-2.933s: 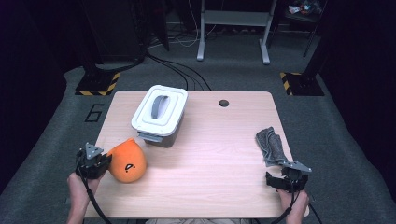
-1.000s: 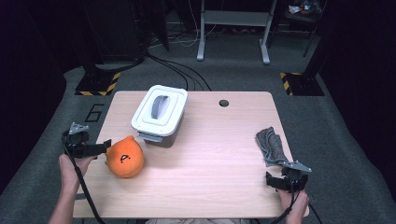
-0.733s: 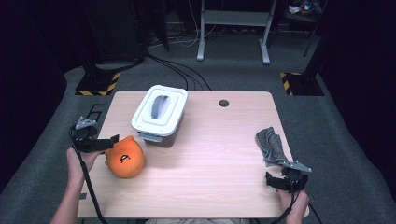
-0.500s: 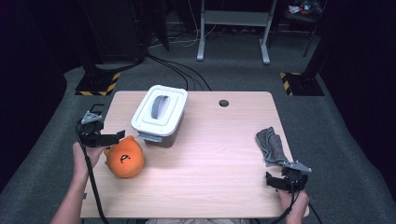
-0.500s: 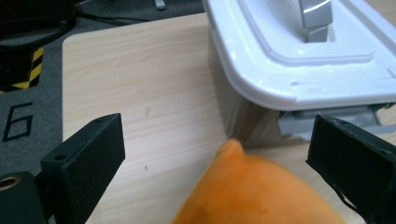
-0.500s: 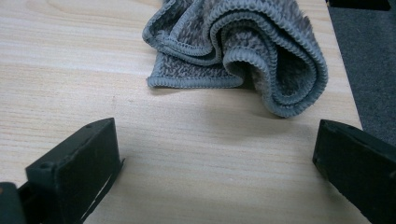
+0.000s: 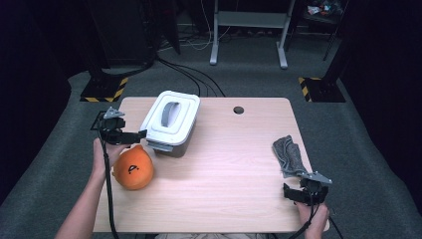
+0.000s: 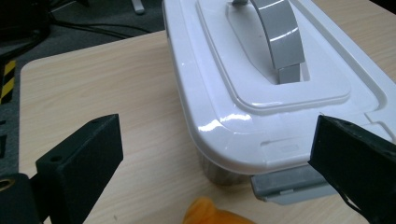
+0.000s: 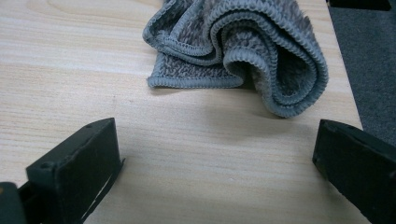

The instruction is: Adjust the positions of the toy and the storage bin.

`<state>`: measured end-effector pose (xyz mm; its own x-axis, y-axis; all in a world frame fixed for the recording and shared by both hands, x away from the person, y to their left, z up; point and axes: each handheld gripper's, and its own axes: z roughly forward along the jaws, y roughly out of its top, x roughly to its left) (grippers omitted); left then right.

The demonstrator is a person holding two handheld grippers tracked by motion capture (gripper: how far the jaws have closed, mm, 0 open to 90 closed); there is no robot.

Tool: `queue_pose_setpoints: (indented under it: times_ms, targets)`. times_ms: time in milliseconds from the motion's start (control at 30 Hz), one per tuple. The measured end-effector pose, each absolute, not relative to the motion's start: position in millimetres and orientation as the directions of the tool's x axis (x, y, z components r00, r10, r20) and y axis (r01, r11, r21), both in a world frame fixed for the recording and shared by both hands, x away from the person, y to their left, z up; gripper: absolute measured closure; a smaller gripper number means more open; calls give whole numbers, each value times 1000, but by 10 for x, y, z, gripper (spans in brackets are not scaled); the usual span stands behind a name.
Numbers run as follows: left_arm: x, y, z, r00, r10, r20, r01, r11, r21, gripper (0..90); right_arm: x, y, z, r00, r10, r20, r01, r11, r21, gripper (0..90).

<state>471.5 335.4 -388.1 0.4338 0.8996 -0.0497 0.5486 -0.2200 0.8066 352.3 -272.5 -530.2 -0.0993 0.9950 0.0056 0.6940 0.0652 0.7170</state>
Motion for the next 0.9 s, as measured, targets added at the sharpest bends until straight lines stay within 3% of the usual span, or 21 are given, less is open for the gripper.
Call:
queue_pose_setpoints:
  times_ms: [433,633,900]
  targets:
    - [5007,3273,-3988,446,892,-71,577,-226,785,91,3523,-2724,-5302,-99,995,6,693,64,718,0]
    - [5062,3268,-4018,472,878,-75,578,-244,779,194,3523,-2724,-5301,-99,995,6,694,64,717,0]
    - [5086,3199,-4070,520,850,-83,570,-273,775,235,3526,-2729,-5305,-105,995,3,689,70,722,0]
